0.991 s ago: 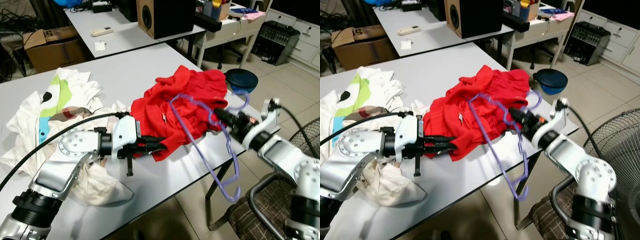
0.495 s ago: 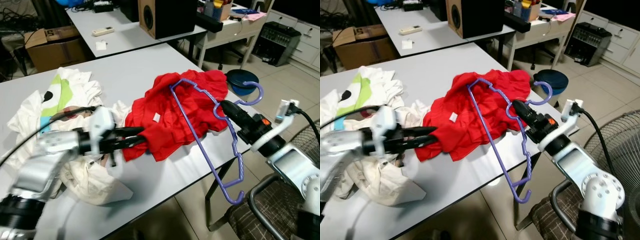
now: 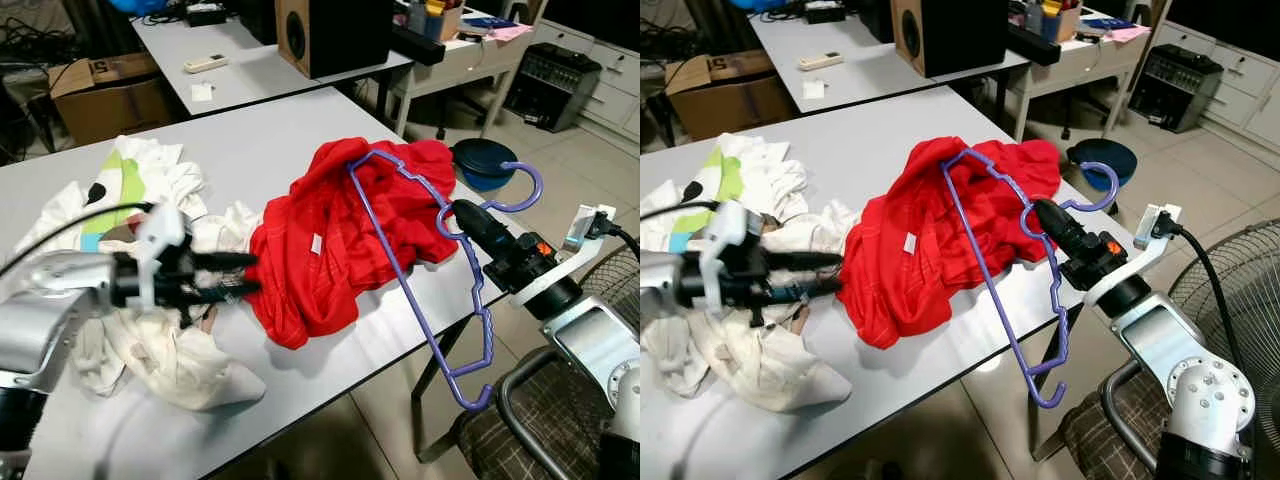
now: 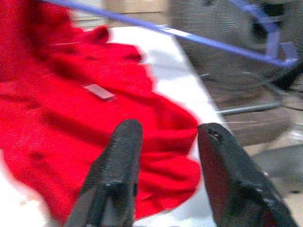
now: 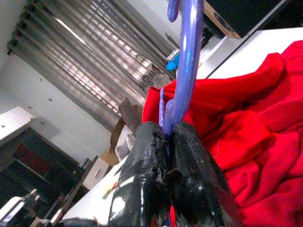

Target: Hang hanger

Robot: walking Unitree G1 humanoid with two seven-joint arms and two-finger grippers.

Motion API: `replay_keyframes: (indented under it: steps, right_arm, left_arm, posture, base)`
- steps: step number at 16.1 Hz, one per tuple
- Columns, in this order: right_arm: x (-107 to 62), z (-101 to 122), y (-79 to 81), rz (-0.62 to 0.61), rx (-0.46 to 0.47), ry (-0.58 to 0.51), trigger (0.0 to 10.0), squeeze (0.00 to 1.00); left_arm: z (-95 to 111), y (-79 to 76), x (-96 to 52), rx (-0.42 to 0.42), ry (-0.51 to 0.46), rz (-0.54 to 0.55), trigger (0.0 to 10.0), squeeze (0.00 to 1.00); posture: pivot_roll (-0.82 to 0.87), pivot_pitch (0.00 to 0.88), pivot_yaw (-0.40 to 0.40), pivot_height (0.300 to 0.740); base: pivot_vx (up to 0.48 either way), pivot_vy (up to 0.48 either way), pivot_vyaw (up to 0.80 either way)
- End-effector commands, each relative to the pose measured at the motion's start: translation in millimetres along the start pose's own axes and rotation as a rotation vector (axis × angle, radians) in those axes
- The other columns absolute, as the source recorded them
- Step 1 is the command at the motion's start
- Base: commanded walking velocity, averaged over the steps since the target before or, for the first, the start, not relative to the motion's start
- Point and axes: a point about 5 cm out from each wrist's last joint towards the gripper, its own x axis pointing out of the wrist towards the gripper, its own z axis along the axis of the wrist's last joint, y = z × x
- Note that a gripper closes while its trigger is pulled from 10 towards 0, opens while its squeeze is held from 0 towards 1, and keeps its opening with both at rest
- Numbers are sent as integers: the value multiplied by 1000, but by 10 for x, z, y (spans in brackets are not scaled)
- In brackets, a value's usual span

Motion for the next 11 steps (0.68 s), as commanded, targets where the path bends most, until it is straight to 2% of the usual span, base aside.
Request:
replay_keyframes:
  steps: [1, 2, 3, 4, 5, 6, 7, 9, 11]
  right_arm:
    - [9, 62, 34, 15, -33, -18, 10000, 0]
    - [23, 66, 56, 36, -38, -18, 10000, 0]
    - [27, 64, 65, 44, -41, -16, 10000, 0]
    - [37, 60, 76, 51, -42, -18, 10000, 0]
    - [40, 61, 80, 55, -43, -21, 10000, 0]
    - [42, 62, 85, 57, -46, -23, 10000, 0]
    - [59, 74, 120, 74, -48, -37, 10000, 0]
    - [66, 89, 165, 102, -51, -49, 10000, 0]
    - [66, 93, 216, 131, -59, -54, 10000, 0]
  left_arm:
    - [51, -45, 34, 12, -3, -41, 10000, 1000]
    - [150, 250, 277, -17, -149, 228, 10000, 1000]
    - [157, 347, 338, -41, -178, 317, 10000, 1000]
    - [106, 491, 493, -214, -270, 437, 10000, 1000]
    - [66, 492, 583, -283, -282, 438, 10000, 1000]
    - [41, 480, 628, -299, -276, 430, 10000, 1000]
    - [-44, 455, 757, -321, -231, 434, 10000, 1000]
    - [-84, 524, 822, -301, -201, 513, 10000, 1000]
    - [-62, 620, 832, -320, -223, 586, 10000, 1000]
  posture:
    - [-42, 0, 45, 740]
    - [-39, 0, 44, 740]
    - [-38, 0, 43, 740]
    - [-43, 0, 49, 740]
    - [-50, 0, 57, 740]
    - [-50, 0, 57, 740]
    - [-58, 0, 67, 740]
    - [-63, 0, 72, 740]
    - [-73, 0, 82, 740]
  base:
    - [0, 0, 0]
    - [0, 0, 0]
    - [0, 0, 0]
    - [0, 0, 0]
    - [0, 0, 0]
    - [0, 0, 0]
    - [0, 0, 0]
    - [0, 0, 0]
    - [0, 0, 0]
